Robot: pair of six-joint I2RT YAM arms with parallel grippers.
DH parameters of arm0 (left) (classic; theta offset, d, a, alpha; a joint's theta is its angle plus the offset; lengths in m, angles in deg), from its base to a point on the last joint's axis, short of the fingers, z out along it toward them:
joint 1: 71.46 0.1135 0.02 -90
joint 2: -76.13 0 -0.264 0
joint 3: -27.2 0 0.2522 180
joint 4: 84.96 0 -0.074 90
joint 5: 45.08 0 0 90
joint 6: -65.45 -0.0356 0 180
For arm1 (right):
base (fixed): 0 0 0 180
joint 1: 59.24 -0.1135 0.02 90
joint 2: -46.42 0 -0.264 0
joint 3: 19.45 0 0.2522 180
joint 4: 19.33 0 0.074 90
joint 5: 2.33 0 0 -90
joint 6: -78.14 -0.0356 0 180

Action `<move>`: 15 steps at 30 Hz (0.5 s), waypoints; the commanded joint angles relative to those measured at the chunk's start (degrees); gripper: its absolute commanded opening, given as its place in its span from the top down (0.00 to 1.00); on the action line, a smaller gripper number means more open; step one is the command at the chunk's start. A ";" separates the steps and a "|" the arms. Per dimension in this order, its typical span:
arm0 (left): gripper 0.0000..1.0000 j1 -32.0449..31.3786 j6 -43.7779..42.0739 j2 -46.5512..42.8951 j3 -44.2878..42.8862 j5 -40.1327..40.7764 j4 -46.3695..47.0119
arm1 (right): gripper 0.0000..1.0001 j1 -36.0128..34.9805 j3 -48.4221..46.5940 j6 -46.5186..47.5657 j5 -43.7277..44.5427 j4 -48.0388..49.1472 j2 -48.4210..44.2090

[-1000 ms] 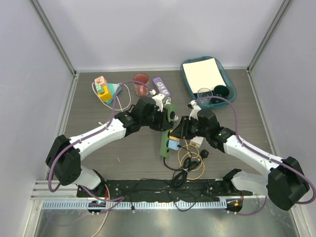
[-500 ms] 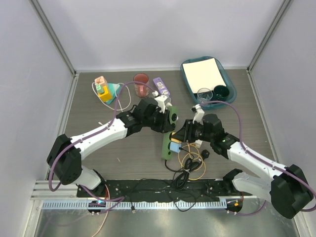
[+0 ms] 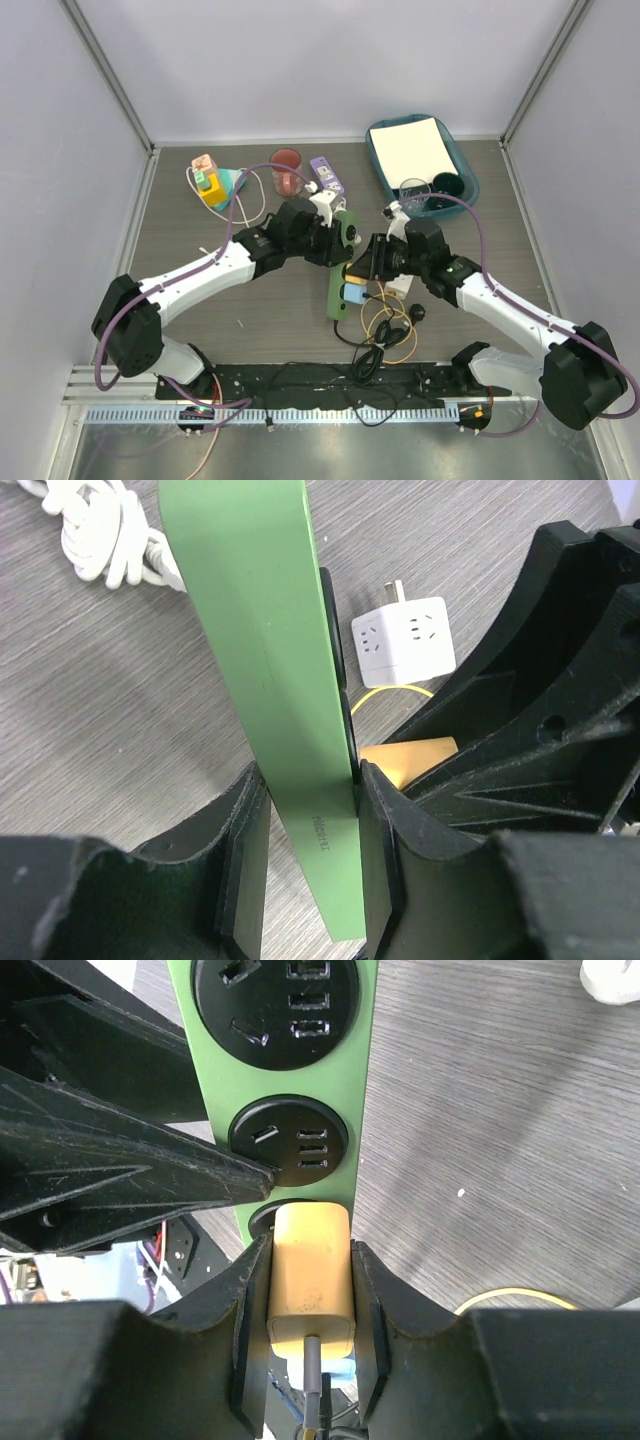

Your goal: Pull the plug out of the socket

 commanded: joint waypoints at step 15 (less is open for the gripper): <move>1.00 3.26 -15.89 0.08 4.10 13.76 -10.73 | 0.99 7.34 -4.16 2.92 -13.36 2.04 -2.08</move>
